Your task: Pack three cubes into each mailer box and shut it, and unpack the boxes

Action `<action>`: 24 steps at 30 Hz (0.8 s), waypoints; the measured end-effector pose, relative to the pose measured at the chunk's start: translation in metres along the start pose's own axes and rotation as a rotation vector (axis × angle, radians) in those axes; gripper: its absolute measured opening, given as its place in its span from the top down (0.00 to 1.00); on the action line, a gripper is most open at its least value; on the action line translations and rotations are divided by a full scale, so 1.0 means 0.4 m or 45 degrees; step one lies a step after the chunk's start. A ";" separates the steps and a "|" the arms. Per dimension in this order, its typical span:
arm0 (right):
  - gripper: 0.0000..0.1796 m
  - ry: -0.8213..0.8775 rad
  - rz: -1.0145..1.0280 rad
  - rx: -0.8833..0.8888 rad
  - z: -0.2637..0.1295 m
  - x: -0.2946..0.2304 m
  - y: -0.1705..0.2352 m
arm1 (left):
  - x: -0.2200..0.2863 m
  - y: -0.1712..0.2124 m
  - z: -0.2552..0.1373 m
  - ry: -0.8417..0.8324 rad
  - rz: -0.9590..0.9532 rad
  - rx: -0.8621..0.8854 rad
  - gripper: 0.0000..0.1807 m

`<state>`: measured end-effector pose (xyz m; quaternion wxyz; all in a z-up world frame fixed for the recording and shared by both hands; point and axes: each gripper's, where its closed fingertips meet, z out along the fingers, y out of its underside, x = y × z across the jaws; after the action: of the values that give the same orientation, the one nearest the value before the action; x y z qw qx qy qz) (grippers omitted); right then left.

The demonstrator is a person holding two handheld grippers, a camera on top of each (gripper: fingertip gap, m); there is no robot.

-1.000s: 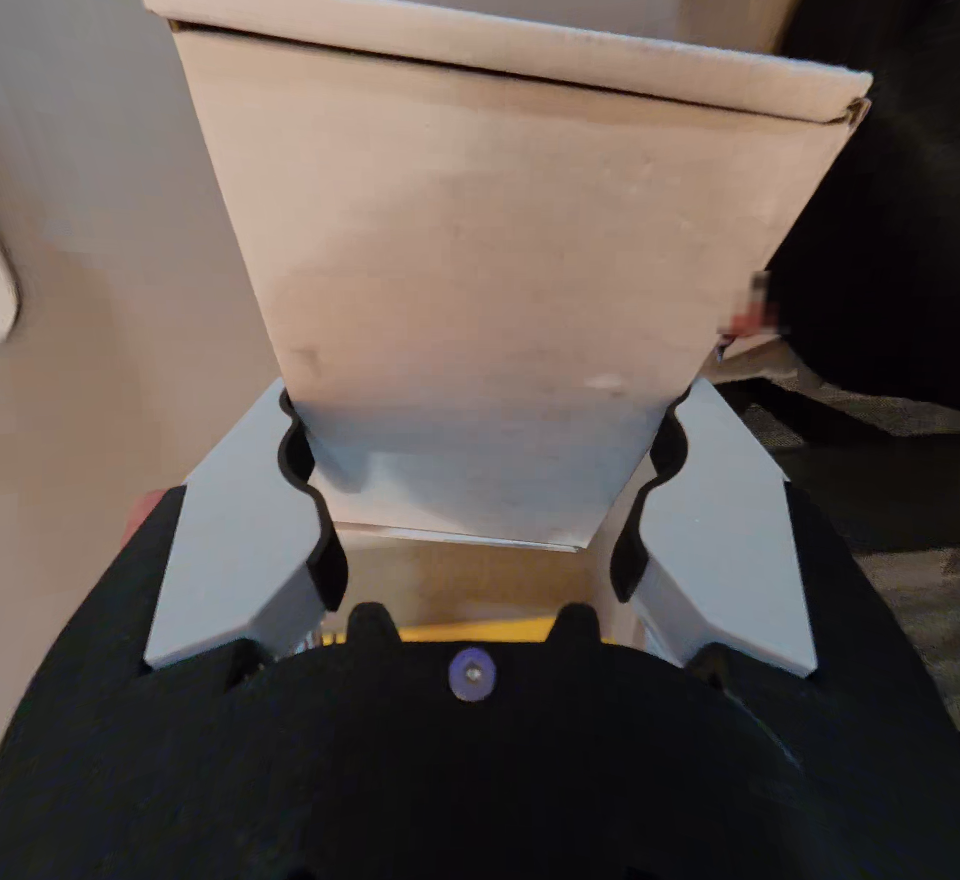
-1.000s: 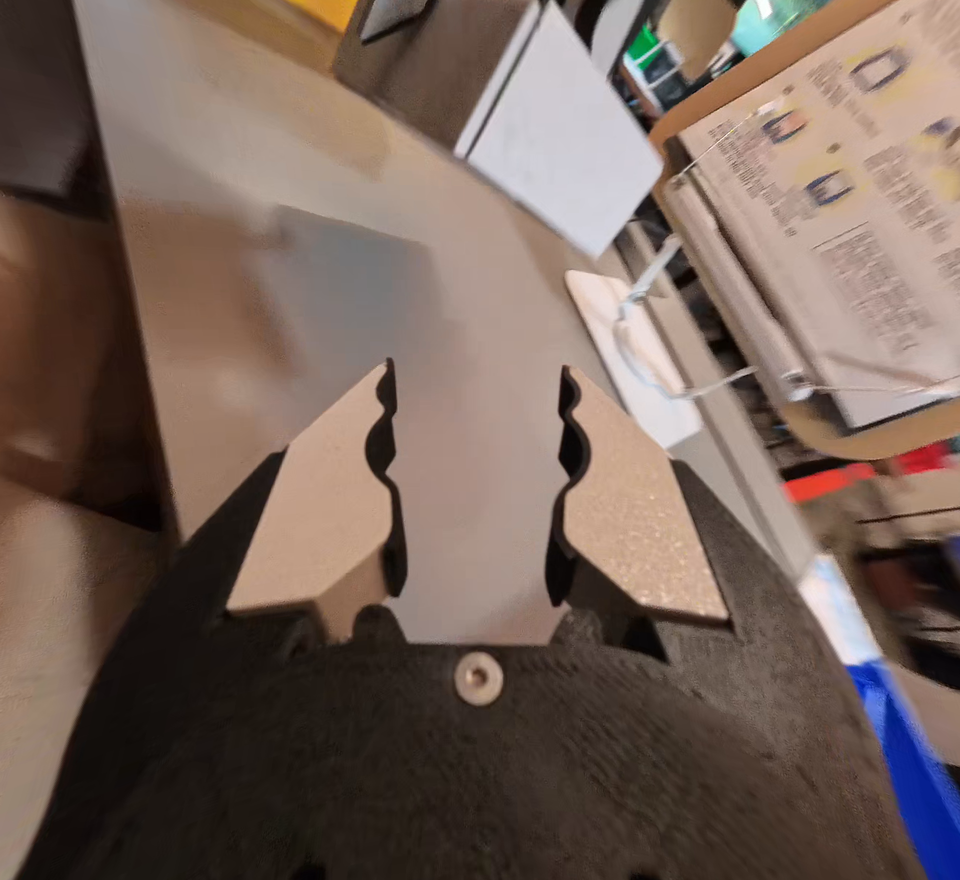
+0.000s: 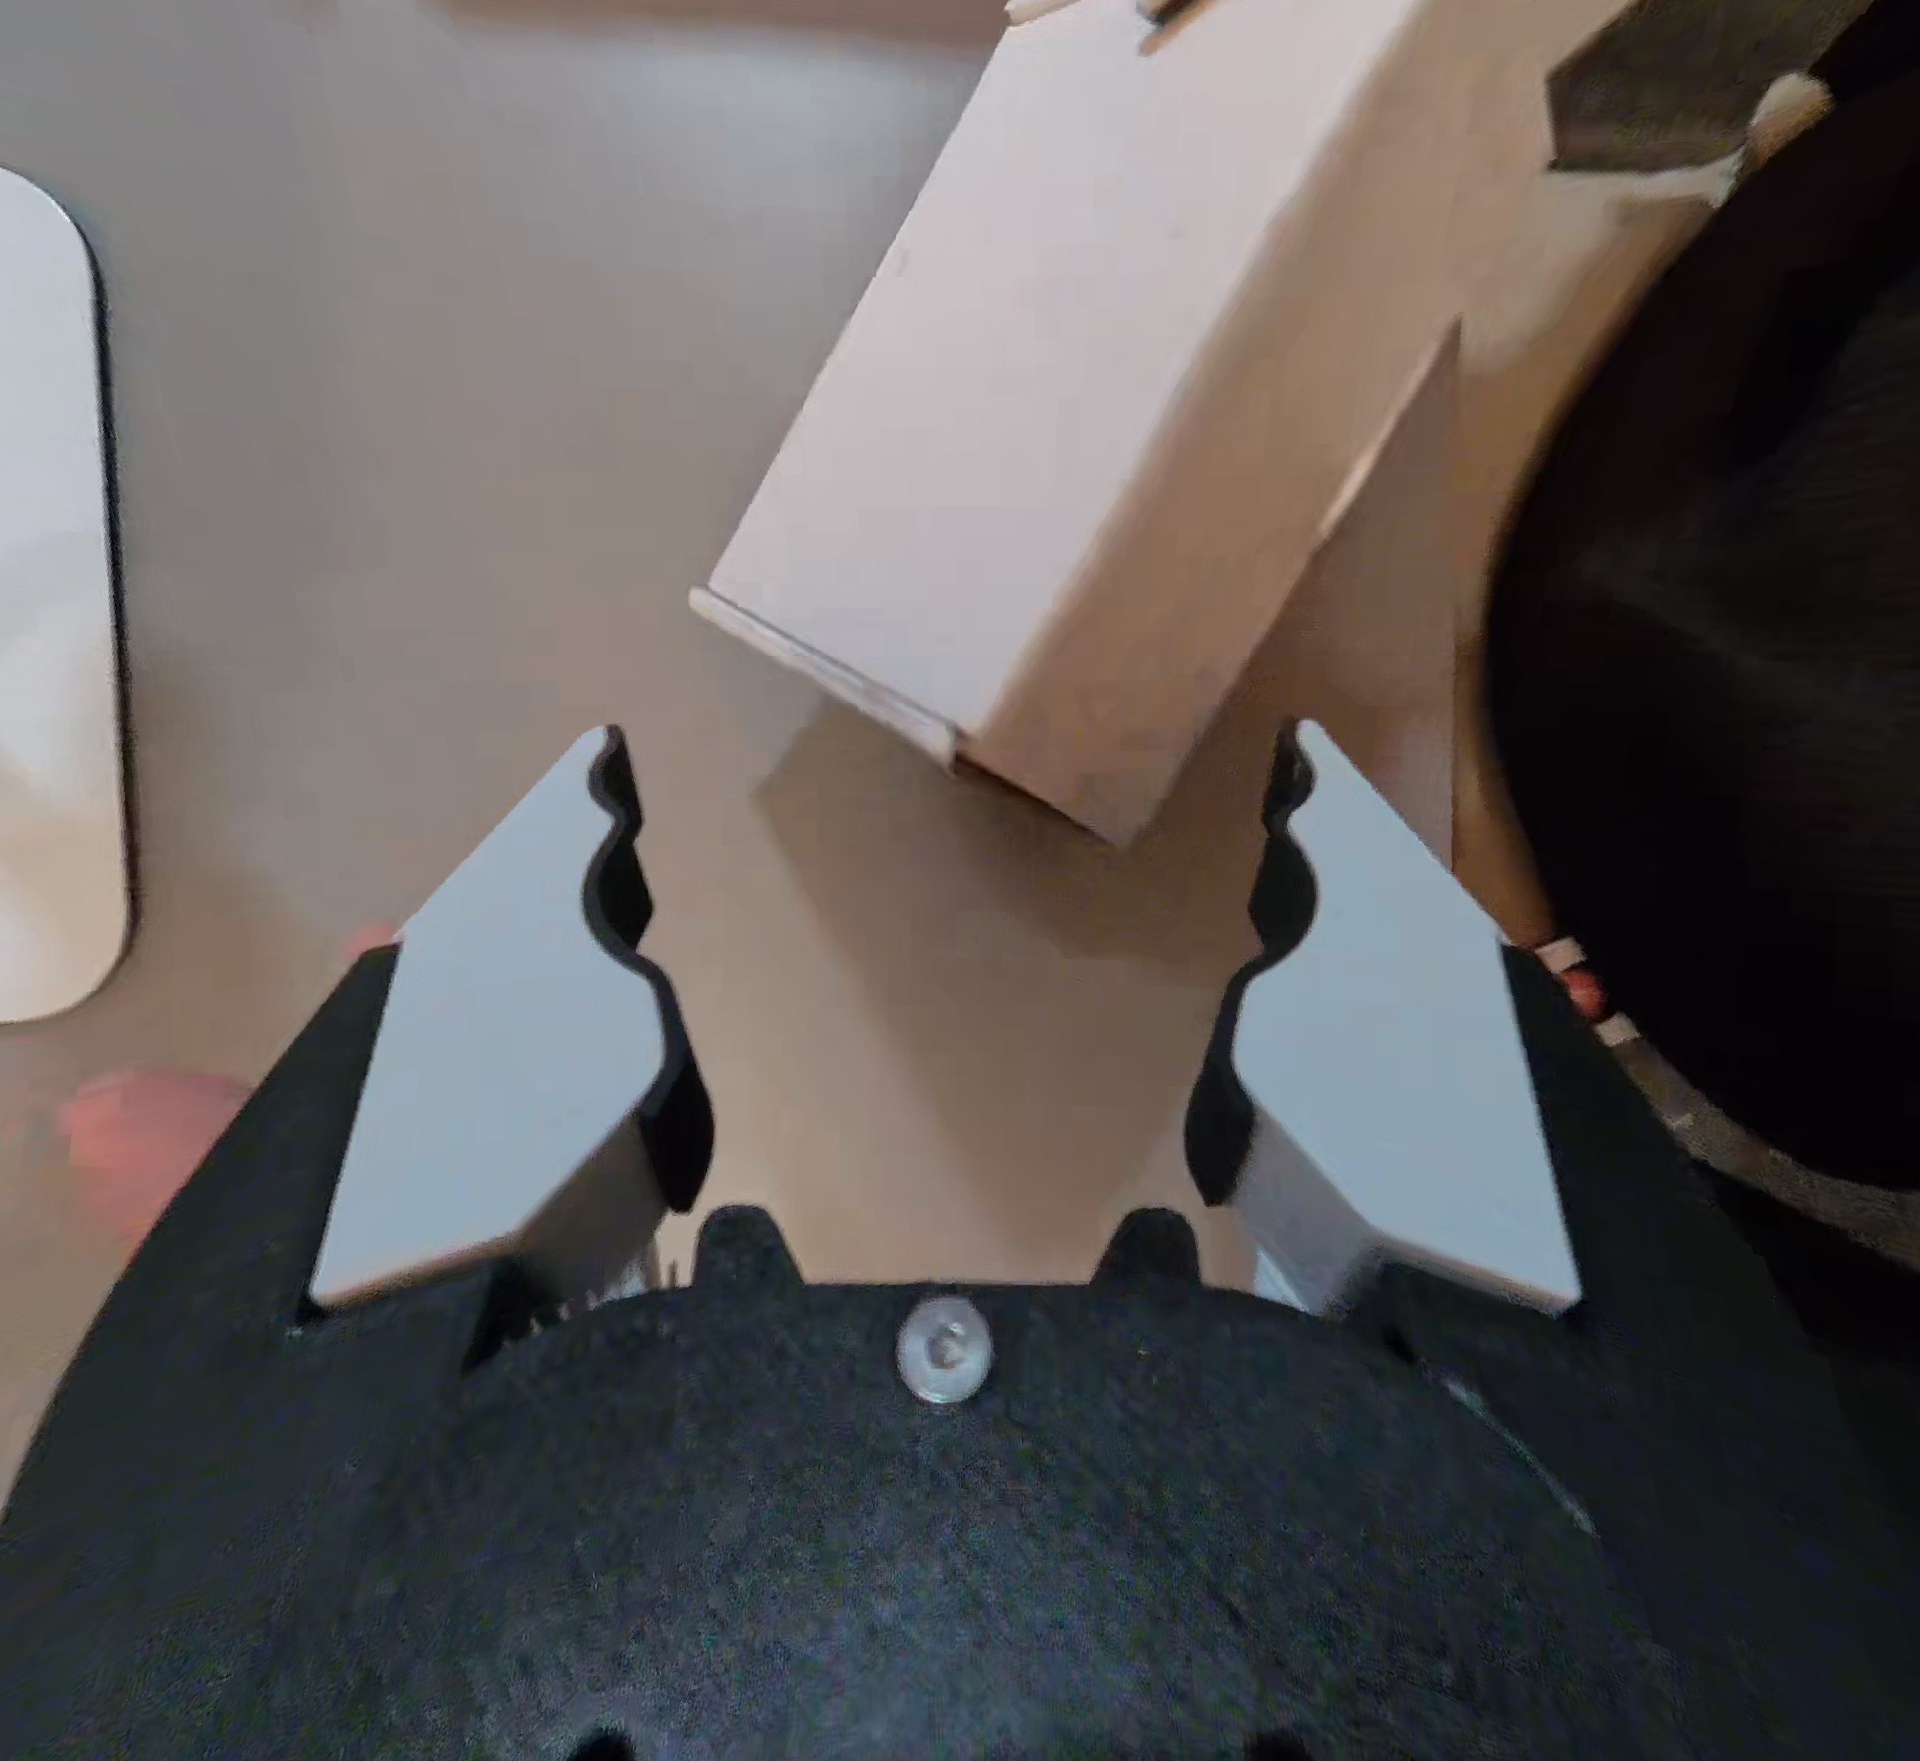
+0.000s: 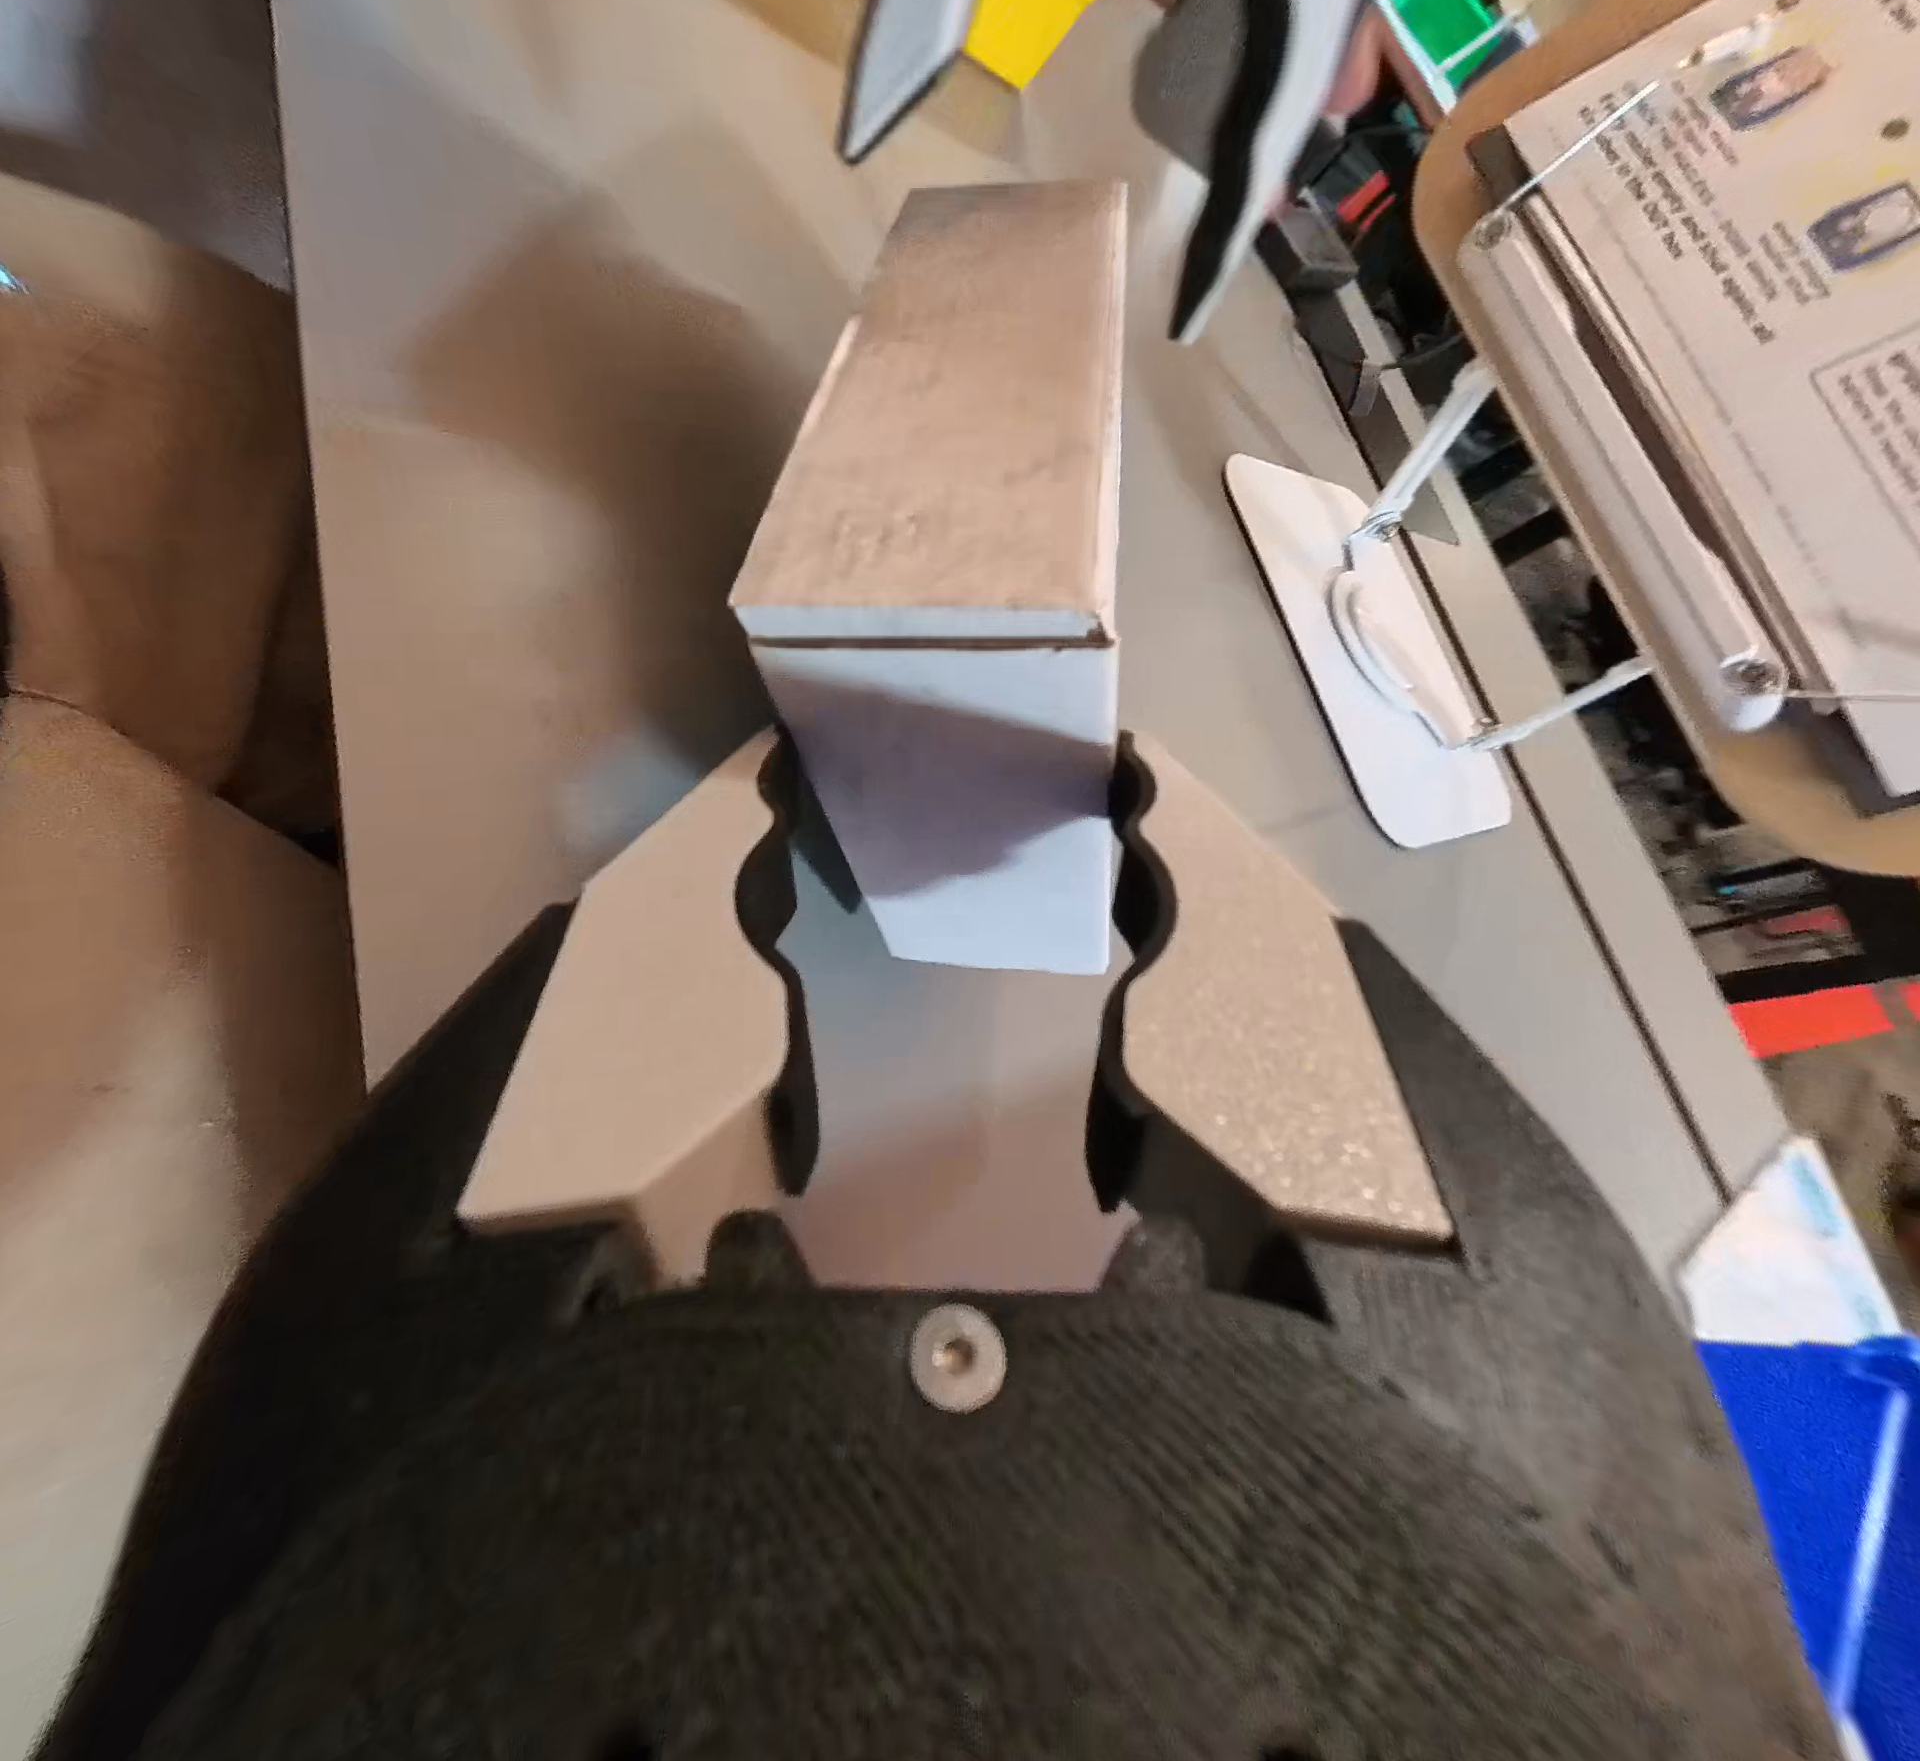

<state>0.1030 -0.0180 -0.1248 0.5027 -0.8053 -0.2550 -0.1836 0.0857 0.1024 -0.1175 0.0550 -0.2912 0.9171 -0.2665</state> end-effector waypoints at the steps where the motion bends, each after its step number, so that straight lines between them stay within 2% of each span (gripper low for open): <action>1: 0.67 -0.014 0.034 0.008 -0.003 0.003 0.004 | 0.009 0.016 0.003 -0.006 -0.004 0.025 0.37; 4: 0.67 -0.044 0.076 0.019 -0.007 0.003 0.013 | 0.014 0.071 0.053 -0.136 0.048 0.014 0.36; 8: 0.67 -0.088 0.105 0.033 -0.006 -0.001 0.012 | -0.006 0.035 0.104 -0.365 0.155 0.172 0.37; 10: 0.67 -0.122 0.138 0.051 -0.007 -0.006 0.009 | -0.006 -0.008 0.103 -0.381 0.172 0.317 0.37; 13: 0.67 -0.146 0.209 0.052 -0.005 -0.004 0.019 | 0.006 -0.053 0.095 -0.306 0.140 0.484 0.46; 14: 0.67 -0.147 0.254 0.057 -0.005 0.001 0.022 | 0.012 -0.061 0.095 -0.277 0.118 0.519 0.49; 19: 0.69 -0.098 0.414 0.089 -0.015 0.035 0.048 | 0.008 -0.069 0.087 -0.360 0.030 0.675 0.54; 21: 0.70 -0.047 0.432 0.034 -0.014 0.052 0.078 | 0.021 -0.070 0.078 -0.383 -0.027 0.763 0.58; 22: 0.74 -0.017 0.426 -0.011 -0.011 0.058 0.096 | 0.025 -0.068 0.077 -0.400 -0.056 0.795 0.60; 24: 0.76 0.034 0.393 -0.109 0.002 0.062 0.128 | 0.033 -0.066 0.083 -0.448 -0.048 0.789 0.63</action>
<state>0.1536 -0.0302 -0.1482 0.4936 -0.8530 -0.1135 -0.1257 0.0967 0.0618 -0.1314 0.2928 -0.3188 0.7637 -0.4789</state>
